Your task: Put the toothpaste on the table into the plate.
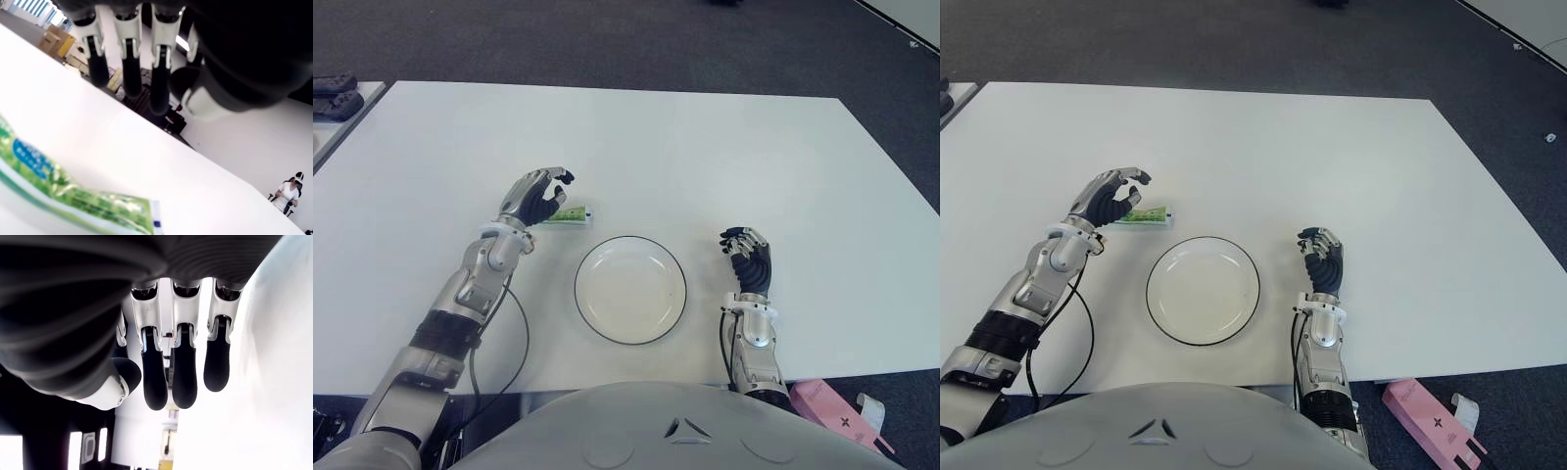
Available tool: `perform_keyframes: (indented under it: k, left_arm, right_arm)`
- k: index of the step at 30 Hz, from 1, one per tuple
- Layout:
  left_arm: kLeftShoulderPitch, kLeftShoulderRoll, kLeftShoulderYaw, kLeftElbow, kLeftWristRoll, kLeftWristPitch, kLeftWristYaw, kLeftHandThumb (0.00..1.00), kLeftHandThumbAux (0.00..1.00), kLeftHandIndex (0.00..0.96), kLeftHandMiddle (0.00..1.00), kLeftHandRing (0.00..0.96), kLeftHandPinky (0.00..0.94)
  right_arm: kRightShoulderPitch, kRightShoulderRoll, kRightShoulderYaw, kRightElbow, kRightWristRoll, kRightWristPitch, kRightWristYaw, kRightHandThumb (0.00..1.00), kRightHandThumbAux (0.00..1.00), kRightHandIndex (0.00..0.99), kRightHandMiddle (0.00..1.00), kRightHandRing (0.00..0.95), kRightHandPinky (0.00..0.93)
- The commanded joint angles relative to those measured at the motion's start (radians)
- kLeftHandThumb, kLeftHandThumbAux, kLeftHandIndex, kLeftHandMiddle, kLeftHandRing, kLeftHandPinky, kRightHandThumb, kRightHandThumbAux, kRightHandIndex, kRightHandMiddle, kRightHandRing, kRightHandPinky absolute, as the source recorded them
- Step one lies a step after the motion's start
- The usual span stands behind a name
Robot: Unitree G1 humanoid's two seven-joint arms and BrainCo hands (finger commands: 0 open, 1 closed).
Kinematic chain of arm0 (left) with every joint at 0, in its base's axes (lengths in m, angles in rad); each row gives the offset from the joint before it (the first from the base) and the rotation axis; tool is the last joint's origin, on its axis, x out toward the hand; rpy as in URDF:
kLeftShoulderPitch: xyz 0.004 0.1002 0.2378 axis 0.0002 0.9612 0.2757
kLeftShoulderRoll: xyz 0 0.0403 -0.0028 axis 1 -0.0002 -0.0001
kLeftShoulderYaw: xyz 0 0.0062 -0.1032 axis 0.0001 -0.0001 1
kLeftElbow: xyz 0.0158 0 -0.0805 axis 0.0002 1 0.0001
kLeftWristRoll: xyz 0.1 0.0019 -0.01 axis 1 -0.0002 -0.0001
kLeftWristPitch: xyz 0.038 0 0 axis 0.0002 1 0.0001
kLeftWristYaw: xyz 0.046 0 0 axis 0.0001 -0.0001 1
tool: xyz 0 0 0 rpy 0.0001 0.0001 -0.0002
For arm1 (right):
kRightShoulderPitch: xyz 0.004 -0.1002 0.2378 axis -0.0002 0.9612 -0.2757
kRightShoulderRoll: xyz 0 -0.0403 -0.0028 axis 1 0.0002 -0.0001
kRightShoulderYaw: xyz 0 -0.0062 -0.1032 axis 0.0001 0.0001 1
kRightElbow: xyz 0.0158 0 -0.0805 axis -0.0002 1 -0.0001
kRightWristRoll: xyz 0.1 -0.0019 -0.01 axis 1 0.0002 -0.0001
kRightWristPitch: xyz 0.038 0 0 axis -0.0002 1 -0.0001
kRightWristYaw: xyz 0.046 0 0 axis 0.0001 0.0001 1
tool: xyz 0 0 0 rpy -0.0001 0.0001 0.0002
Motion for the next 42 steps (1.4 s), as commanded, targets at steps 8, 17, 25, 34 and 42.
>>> perform_keyframes:
  k: [8, 17, 25, 34, 42]
  left_arm:
    - [0.053, 0.013, 0.005, -0.093, 0.021, -0.027, -0.021, 0.73, 0.703, 0.441, 0.891, 0.895, 0.898]
    - [-0.014, 0.108, -0.053, -0.011, 0.117, -0.09, -0.095, 0.726, 0.69, 0.443, 0.83, 0.814, 0.748]
    - [-0.157, 0.181, -0.142, 0.224, 0.231, -0.169, -0.136, 0.713, 0.687, 0.433, 0.633, 0.582, 0.519]
    - [-0.248, 0.233, -0.253, 0.325, 0.385, -0.166, -0.171, 0.544, 0.309, 0.18, 0.367, 0.354, 0.33]
    - [-0.311, 0.26, -0.34, 0.351, 0.488, -0.134, -0.276, 0.476, 0.269, 0.011, 0.133, 0.12, 0.13]
  right_arm:
    - [0.002, 0.011, 0.0, 0.011, 0.013, 0.026, 0.006, 0.707, 0.73, 0.431, 0.504, 0.5, 0.499]
    - [0.007, 0.014, 0.003, 0.003, 0.007, 0.028, 0.004, 0.707, 0.73, 0.431, 0.5, 0.501, 0.502]
    - [0.009, 0.017, 0.001, 0.007, 0.005, 0.031, -0.003, 0.708, 0.73, 0.432, 0.498, 0.505, 0.507]
    - [0.017, 0.016, 0.005, 0.005, 0.0, 0.021, -0.002, 0.708, 0.731, 0.431, 0.498, 0.5, 0.497]
    - [0.025, 0.021, 0.006, -0.011, -0.006, 0.043, -0.011, 0.707, 0.731, 0.43, 0.494, 0.5, 0.499]
